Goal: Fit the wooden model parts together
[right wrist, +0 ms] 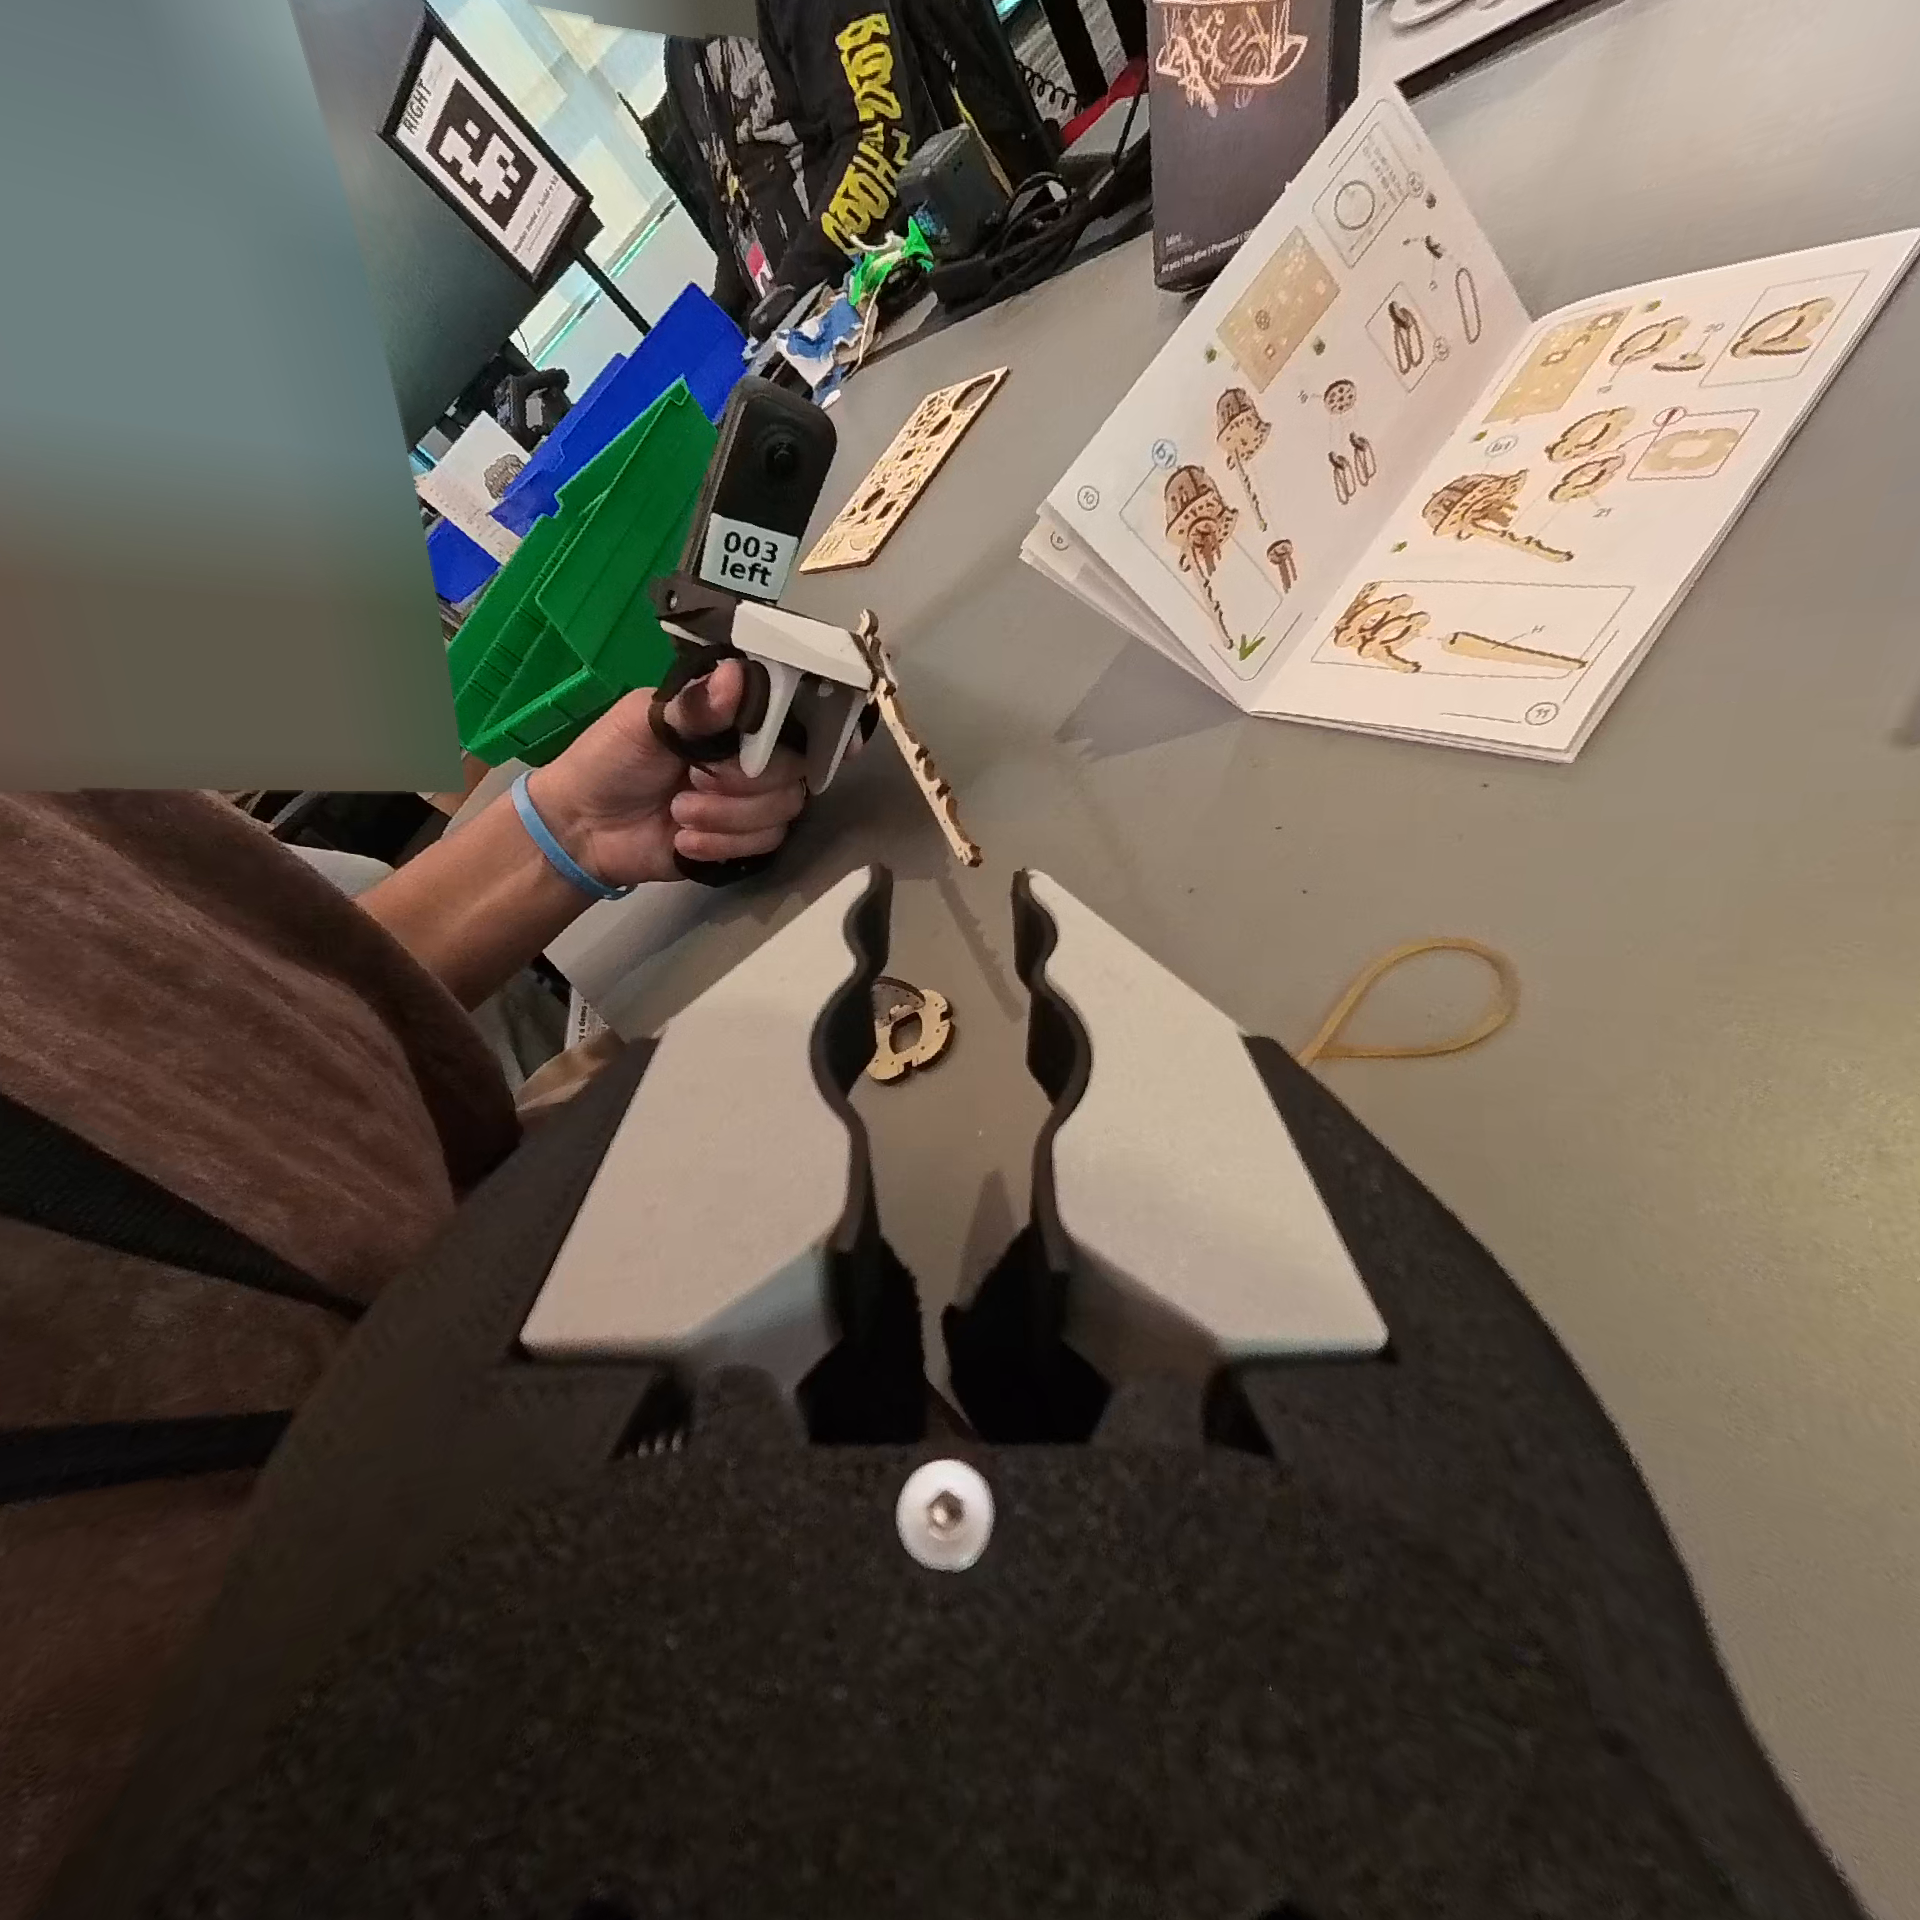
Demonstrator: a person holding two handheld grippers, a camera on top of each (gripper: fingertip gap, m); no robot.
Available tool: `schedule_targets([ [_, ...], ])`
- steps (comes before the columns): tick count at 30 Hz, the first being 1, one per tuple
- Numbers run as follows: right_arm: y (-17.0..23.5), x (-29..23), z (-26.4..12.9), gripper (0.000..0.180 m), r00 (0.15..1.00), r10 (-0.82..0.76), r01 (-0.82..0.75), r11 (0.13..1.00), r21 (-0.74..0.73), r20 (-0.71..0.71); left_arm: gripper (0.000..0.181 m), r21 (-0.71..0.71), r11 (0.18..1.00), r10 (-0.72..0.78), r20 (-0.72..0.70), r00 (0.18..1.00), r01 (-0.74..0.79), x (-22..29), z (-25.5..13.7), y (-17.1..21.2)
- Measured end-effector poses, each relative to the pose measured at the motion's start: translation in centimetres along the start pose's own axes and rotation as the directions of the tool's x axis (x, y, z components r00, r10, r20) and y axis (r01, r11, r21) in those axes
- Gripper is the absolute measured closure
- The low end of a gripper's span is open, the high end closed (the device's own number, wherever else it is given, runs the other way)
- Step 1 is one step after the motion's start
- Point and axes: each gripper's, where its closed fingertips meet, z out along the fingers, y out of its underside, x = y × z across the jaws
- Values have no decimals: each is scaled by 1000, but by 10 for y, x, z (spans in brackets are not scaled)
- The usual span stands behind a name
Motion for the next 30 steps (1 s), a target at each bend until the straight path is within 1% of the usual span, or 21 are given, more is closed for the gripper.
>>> schedule_targets([
  [7, 1, -1, 2, 157, 1000, -8, 8, 1000, -7, -4, 180, -16, 1000, 8, -6, 1000, -8, 2, 1, 2],
  [10, 3, 0, 4, 157, 999, -28, 28, 999, -18, -26, 181, -9, 1000, 29, -72, 997, -29, 14, -3, 2],
  [11, 5, 0, 5, 157, 997, -57, 56, 998, -31, -48, 180, -3, 1000, 25, -68, 997, -25, 16, -5, 2],
  [14, 14, -3, 13, 157, 983, -168, 161, 983, -90, -75, 180, -25, 998, 56, 9, 998, -56, 18, -19, 8],
  [16, 21, -12, 20, 157, 973, -227, 220, 968, -123, -46, 180, -47, 994, 99, 43, 994, -97, 30, -32, 11],
  [18, 29, -20, 26, 157, 956, -294, 287, 943, -169, -17, 180, -112, 982, 167, 104, 981, -155, 40, -43, 18],
  [21, 48, -22, 32, 157, 906, -424, 408, 870, -277, 2, 180, -209, 954, 261, 210, 942, -217, 42, -57, 34],
  [23, 60, -24, 38, 155, 874, -486, 463, 821, -334, 14, 180, -177, 959, 257, 222, 941, -220, 45, -60, 38],
  [26, 76, -26, 49, 153, 860, -509, 467, 790, -398, -2, 180, -154, 971, 215, 221, 951, -184, 45, -62, 45],
  [30, 87, -24, 56, 151, 867, -498, 437, 781, -447, -21, 180, -213, 943, 306, 263, 915, -255, 41, -60, 48],
])
